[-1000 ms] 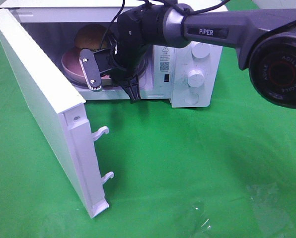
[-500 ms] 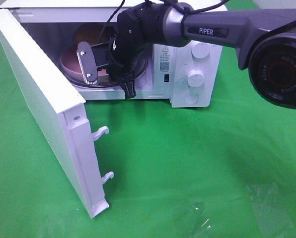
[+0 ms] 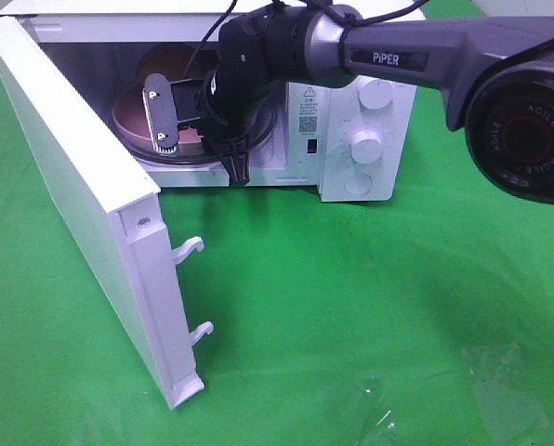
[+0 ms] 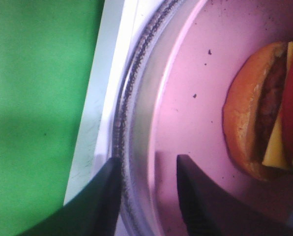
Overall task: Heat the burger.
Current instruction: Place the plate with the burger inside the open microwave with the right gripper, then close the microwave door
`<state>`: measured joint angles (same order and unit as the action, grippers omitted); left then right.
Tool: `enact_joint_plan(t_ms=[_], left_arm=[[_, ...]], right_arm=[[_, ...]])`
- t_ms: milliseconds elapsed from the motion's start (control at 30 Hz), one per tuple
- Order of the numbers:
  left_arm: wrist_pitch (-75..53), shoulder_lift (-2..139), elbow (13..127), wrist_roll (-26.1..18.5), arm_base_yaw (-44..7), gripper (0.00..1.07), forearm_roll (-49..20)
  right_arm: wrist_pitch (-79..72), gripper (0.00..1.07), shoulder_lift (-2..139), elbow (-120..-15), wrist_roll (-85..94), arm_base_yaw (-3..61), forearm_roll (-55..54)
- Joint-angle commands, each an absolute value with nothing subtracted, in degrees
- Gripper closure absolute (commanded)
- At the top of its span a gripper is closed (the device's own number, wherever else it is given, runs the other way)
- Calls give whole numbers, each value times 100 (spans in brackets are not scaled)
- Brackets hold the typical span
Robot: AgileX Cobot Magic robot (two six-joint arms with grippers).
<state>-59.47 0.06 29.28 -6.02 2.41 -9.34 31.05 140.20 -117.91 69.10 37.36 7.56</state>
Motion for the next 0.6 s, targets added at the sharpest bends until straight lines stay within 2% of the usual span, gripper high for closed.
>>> enact_joint_plan(t_ms=[33,100,167,267,367,533,600], left_arm=[[-5930,-6,2928,-579,201,6,-934],[-5930,-6,2928,-579,201,6,-934],[-5930,-6,2928,-579,201,6,-934],[-5930,-6,2928,-579,201,6,-928],[-5930,-6,2928,-579,201,6,-928],[-5930,-6,2928,-579,201,6,-928],[-5930,-6,2928,-579,201,6,-928]], right_arm=[[3168,67,13986,-11837,6858,3713,733],[3163,63,13952,-11809,6853,3713,705],[2956,54,13768,-11488,6853,3713,630],[2859,52,13659,-11287,6853,3713,630],[2739,43,13476,-10921,6853,3713,625],[2613,39,13293,-10628,6853,3713,613],[2498,38,13075,-10193,6853,3713,619]])
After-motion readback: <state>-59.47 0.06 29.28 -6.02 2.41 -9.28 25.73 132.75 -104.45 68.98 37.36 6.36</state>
